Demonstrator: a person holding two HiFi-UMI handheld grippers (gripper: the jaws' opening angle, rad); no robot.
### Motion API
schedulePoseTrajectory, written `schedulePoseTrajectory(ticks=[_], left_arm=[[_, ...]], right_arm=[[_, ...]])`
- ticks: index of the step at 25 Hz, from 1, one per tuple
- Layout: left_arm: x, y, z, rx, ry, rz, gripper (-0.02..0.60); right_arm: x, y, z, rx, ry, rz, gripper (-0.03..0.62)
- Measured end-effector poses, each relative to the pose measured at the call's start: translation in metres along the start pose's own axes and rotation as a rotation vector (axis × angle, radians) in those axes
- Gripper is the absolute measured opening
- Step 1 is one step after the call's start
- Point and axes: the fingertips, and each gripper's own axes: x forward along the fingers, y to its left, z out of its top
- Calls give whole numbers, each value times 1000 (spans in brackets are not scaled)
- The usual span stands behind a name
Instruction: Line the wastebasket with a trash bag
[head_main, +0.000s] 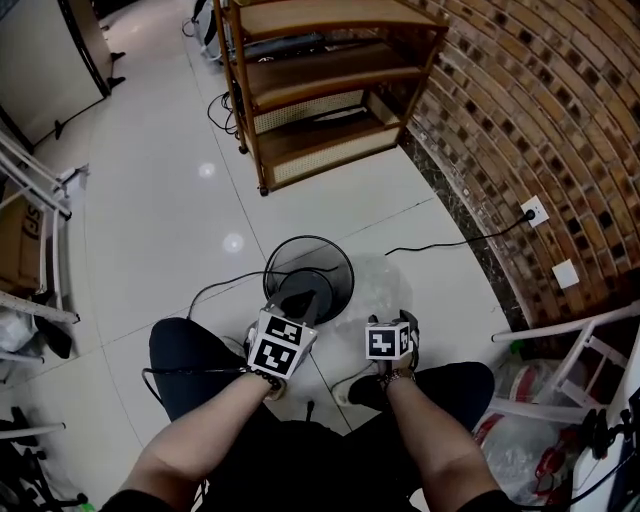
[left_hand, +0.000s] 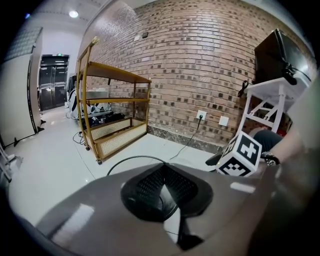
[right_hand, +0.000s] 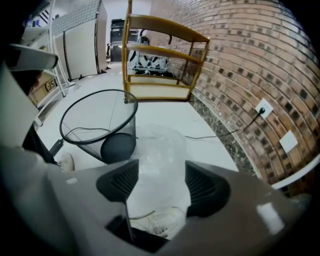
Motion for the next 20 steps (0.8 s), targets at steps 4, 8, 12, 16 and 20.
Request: schedulePoseTrajectory(ticks=[4,8,12,16,20], left_arm=[[9,6,-3,-4,22,8,5],[16,10,-6,-6,42,16,5],[22,13,-7,-8,56,19,5],[25,15,-10,-7,68,20,4],[26,15,-13,-9,77,22,5]], right_arm=[[21,-6,5,3,18,-5,293],[38,-8,7,-10,47,-1,293],[52,-9,2,-17,85,6,293],[60,-13,-4,-17,111,-6,291],[59,-23,-1,-22,110,-46,160]])
